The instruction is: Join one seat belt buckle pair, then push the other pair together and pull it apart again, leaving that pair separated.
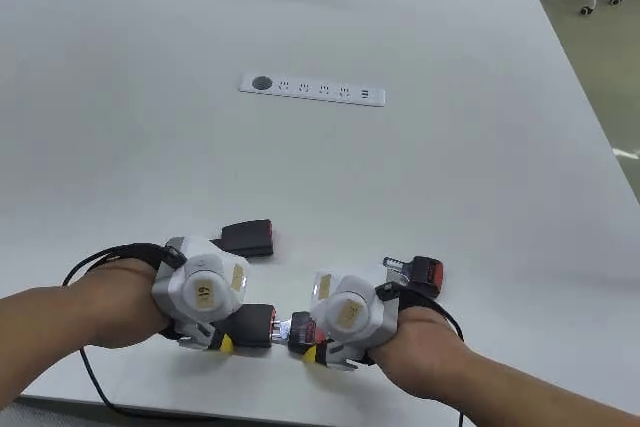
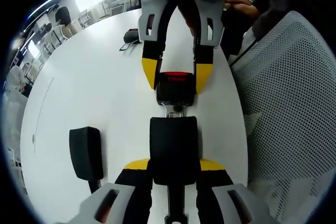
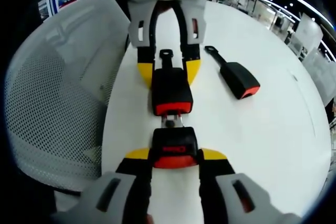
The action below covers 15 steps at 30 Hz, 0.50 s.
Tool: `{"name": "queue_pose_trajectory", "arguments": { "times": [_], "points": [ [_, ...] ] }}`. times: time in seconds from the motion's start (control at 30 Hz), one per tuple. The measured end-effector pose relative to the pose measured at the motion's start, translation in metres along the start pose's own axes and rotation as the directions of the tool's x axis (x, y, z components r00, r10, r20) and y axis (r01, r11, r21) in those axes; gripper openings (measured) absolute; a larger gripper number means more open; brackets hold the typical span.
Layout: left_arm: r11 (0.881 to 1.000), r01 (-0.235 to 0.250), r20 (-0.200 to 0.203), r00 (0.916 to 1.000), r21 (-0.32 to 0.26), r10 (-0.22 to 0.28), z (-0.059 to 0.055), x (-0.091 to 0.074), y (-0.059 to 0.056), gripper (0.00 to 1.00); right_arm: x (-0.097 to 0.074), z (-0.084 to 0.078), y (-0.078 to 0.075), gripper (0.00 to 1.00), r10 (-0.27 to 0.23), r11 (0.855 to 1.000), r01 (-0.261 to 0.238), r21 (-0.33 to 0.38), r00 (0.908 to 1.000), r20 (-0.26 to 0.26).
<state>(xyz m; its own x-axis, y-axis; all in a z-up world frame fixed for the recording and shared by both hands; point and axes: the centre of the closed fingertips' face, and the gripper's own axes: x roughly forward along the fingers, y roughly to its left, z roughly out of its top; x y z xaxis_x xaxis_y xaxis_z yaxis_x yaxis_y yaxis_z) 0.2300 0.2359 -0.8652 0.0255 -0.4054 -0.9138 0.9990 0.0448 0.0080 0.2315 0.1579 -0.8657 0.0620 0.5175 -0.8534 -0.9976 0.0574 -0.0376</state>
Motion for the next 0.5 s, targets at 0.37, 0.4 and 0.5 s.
{"name": "queue_pose_trajectory", "arguments": {
  "times": [0.37,0.4,0.5],
  "points": [
    [1.0,0.009,0.0,1.0,0.012,-0.009,0.001,0.001,0.0,0.32,0.003,0.007,-0.001,0.33,0.019,1.0,-0.019,-0.015,0.9998,0.005],
    [1.0,0.01,0.001,0.9999,0.013,-0.01,0.001,0.001,0.0,0.32,0.004,0.008,-0.001,0.33,0.022,1.0,-0.022,-0.016,0.9997,0.007],
    [1.0,0.012,-0.001,0.9999,0.016,-0.012,0.001,0.001,0.0,0.32,0.006,0.011,-0.001,0.33,0.027,1.0,-0.027,-0.007,0.9996,0.011]
  ]
}}
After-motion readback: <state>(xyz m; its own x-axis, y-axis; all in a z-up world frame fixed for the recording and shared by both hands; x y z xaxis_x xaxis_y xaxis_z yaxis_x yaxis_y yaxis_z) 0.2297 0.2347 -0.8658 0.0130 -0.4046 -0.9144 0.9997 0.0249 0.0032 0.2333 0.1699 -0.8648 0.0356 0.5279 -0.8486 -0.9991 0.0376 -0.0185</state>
